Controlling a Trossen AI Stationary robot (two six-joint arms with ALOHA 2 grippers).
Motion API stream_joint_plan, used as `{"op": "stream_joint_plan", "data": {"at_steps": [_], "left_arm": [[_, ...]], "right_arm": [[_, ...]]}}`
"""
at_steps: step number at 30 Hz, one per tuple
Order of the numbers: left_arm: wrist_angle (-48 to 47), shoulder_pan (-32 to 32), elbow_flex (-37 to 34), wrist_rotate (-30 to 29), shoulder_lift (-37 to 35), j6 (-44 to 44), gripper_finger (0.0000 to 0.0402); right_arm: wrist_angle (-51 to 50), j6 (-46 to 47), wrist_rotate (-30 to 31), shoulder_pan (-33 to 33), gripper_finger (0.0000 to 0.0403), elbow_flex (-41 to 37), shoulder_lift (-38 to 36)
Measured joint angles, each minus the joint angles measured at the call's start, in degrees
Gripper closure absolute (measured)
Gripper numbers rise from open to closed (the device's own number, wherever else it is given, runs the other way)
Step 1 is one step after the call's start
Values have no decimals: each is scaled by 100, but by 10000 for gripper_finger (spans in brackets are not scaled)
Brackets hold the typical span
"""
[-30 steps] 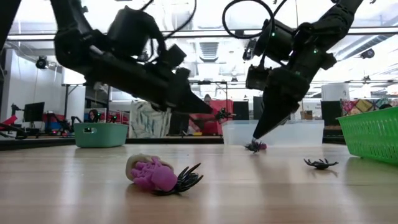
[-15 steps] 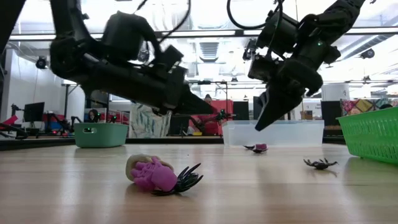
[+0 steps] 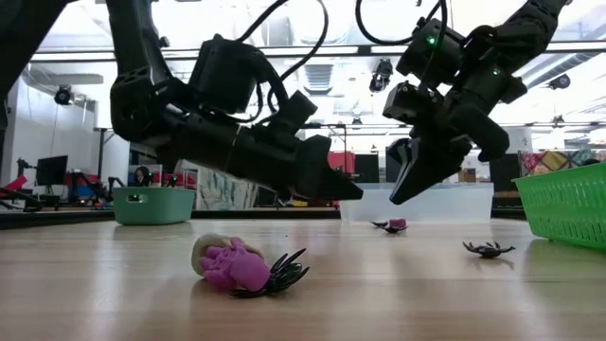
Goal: Sort Halloween decoration
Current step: Put the black spider toy into the white bin
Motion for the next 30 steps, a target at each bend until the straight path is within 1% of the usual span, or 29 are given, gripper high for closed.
{"op": "stream_joint_plan", "data": {"at_steps": [5, 12, 17, 21, 24, 27, 30], "left_arm": [[30, 2, -53, -6, -58, 3, 364], [26, 2, -65, -10, -58, 3, 364], [28, 2, -69, -10, -58, 4, 364], [28, 2, -78, -12, -58, 3, 364], [28, 4, -78, -12, -58, 3, 364], [28, 4, -78, -12, -58, 3, 364], [30, 4, -78, -14, -58, 3, 364]], "right_arm": [[6, 55, 439, 87, 350, 0, 0], [120, 187, 558, 257, 267, 0, 105], [213, 128, 578, 331, 230, -1, 457], [276, 188, 960, 319, 221, 0, 676], [317, 140, 1025, 322, 224, 12, 792], [328, 101, 1007, 321, 242, 15, 877], [336, 90, 987, 323, 275, 15, 899]]}}
